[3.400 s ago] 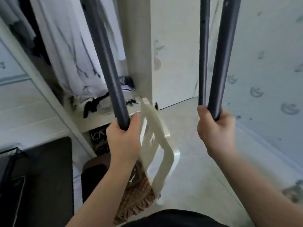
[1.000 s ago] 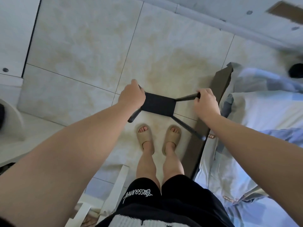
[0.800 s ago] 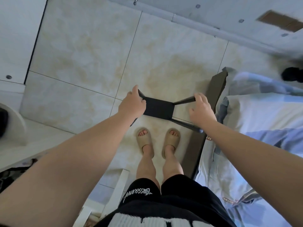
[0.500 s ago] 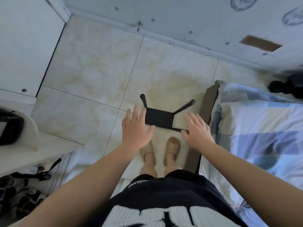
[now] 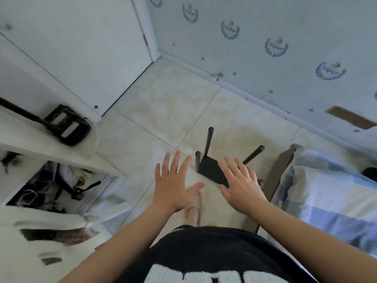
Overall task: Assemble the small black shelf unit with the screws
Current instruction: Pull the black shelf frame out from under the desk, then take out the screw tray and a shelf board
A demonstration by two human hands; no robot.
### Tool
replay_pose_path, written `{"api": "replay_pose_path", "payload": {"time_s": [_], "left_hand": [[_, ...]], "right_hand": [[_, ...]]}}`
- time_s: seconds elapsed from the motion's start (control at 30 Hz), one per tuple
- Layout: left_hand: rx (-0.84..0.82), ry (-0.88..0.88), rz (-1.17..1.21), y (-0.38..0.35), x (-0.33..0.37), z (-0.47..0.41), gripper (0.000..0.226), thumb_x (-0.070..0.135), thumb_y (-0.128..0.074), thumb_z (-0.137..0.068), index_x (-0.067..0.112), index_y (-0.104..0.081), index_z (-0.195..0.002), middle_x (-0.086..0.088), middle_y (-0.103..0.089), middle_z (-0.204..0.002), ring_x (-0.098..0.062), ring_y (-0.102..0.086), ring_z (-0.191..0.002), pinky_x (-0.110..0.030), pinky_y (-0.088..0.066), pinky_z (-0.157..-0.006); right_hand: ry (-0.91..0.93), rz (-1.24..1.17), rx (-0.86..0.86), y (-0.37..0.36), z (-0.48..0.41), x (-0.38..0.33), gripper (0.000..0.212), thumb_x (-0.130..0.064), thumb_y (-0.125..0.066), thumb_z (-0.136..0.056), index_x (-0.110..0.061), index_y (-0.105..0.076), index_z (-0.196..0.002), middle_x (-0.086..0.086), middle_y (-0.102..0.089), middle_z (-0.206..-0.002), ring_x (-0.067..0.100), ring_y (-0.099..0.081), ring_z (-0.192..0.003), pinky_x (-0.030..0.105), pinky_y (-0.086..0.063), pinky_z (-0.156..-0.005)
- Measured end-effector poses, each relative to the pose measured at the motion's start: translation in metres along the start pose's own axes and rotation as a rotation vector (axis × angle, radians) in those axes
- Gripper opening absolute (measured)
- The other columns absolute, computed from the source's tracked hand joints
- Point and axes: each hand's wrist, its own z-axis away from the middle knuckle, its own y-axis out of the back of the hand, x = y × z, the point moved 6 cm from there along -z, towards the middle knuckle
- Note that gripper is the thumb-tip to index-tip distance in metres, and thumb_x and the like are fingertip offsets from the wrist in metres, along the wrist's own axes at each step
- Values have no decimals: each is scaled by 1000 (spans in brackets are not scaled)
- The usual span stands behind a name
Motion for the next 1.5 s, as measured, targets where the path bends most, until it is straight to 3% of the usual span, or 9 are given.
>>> {"api": "replay_pose_path", "payload": {"time_s": [0.13, 0.27, 0.57, 0.77, 0.9, 1.03, 1.17, 1.37, 1.5], "left_hand": [[81, 85, 20, 14, -17, 54, 91, 86, -22, -81, 39, -8, -158, 7, 13, -168, -19, 27, -149, -50, 13, -119], [166, 204, 75, 33, -44, 108, 88, 84, -26, -82, 39, -15, -158, 6, 7, -169, -17, 23, -151, -51, 11, -120], [522, 477, 87, 97, -122, 249, 83, 82, -31, -86, 40, -18, -156, 7, 0, -169, -20, 16, -154, -52, 5, -121], [636, 630, 108, 105, -194, 349, 82, 78, -28, -87, 36, -19, -158, 6, -1, -169, -22, 13, -154, -51, 6, -122], [626, 695, 147, 79, -262, 422, 83, 79, -25, -88, 36, -19, -159, 6, -2, -169, -23, 11, -155, -51, 5, -122], [556, 756, 241, 34, -339, 488, 82, 78, -27, -87, 37, -19, -157, 4, -5, -169, -23, 8, -155, -53, 1, -123], [439, 814, 324, -16, -388, 524, 87, 79, -23, -84, 34, -21, -157, 1, -9, -168, -24, 5, -154, -54, -4, -123], [233, 854, 440, -105, -429, 528, 85, 79, -25, -84, 34, -20, -157, -1, -15, -167, -26, -1, -154, -55, -8, -122], [108, 886, 478, -170, -452, 509, 80, 76, -34, -89, 34, -20, -156, -2, -17, -167, -28, -4, -154, -56, -11, -122]], "right_hand": [[146, 14, 5, -1, 20, -35, 72, -50, -39, -103, -32, 1, -161, -7, 5, -169, 22, 11, -156, 42, 10, -120], [261, 26, -20, -5, 34, -79, 71, -49, -36, -104, -31, 3, -161, -7, 8, -170, 23, 12, -156, 45, 6, -124], [666, 68, 44, 0, 72, -246, 73, -51, -32, -104, -34, 11, -159, -10, 15, -169, 16, 22, -153, 40, 15, -120], [863, 11, 71, -8, 114, -357, 69, -45, -41, -102, -28, -10, -162, -6, -4, -170, 21, 5, -157, 47, -7, -125], [927, -24, 61, -41, 157, -438, 69, -47, -39, -97, -22, -24, -160, -2, -16, -169, 23, -7, -156, 47, -12, -123], [888, 26, 99, -91, 197, -514, 69, -39, -50, -93, -18, -35, -157, 1, -28, -165, 28, -19, -153, 62, -15, -121], [934, -33, 175, -116, 222, -563, 64, -36, -46, -92, -16, -40, -153, 6, -33, -163, 31, -27, -151, 48, -21, -122], [795, 61, -29, -197, 197, -590, 69, -26, -61, -94, -17, -34, -157, 4, -24, -167, 30, -18, -154, 52, -23, -119], [719, 178, -173, -276, 165, -583, 70, -31, -57, -97, -21, -27, -159, 3, -19, -168, 28, -14, -155, 50, -19, -121]]}}
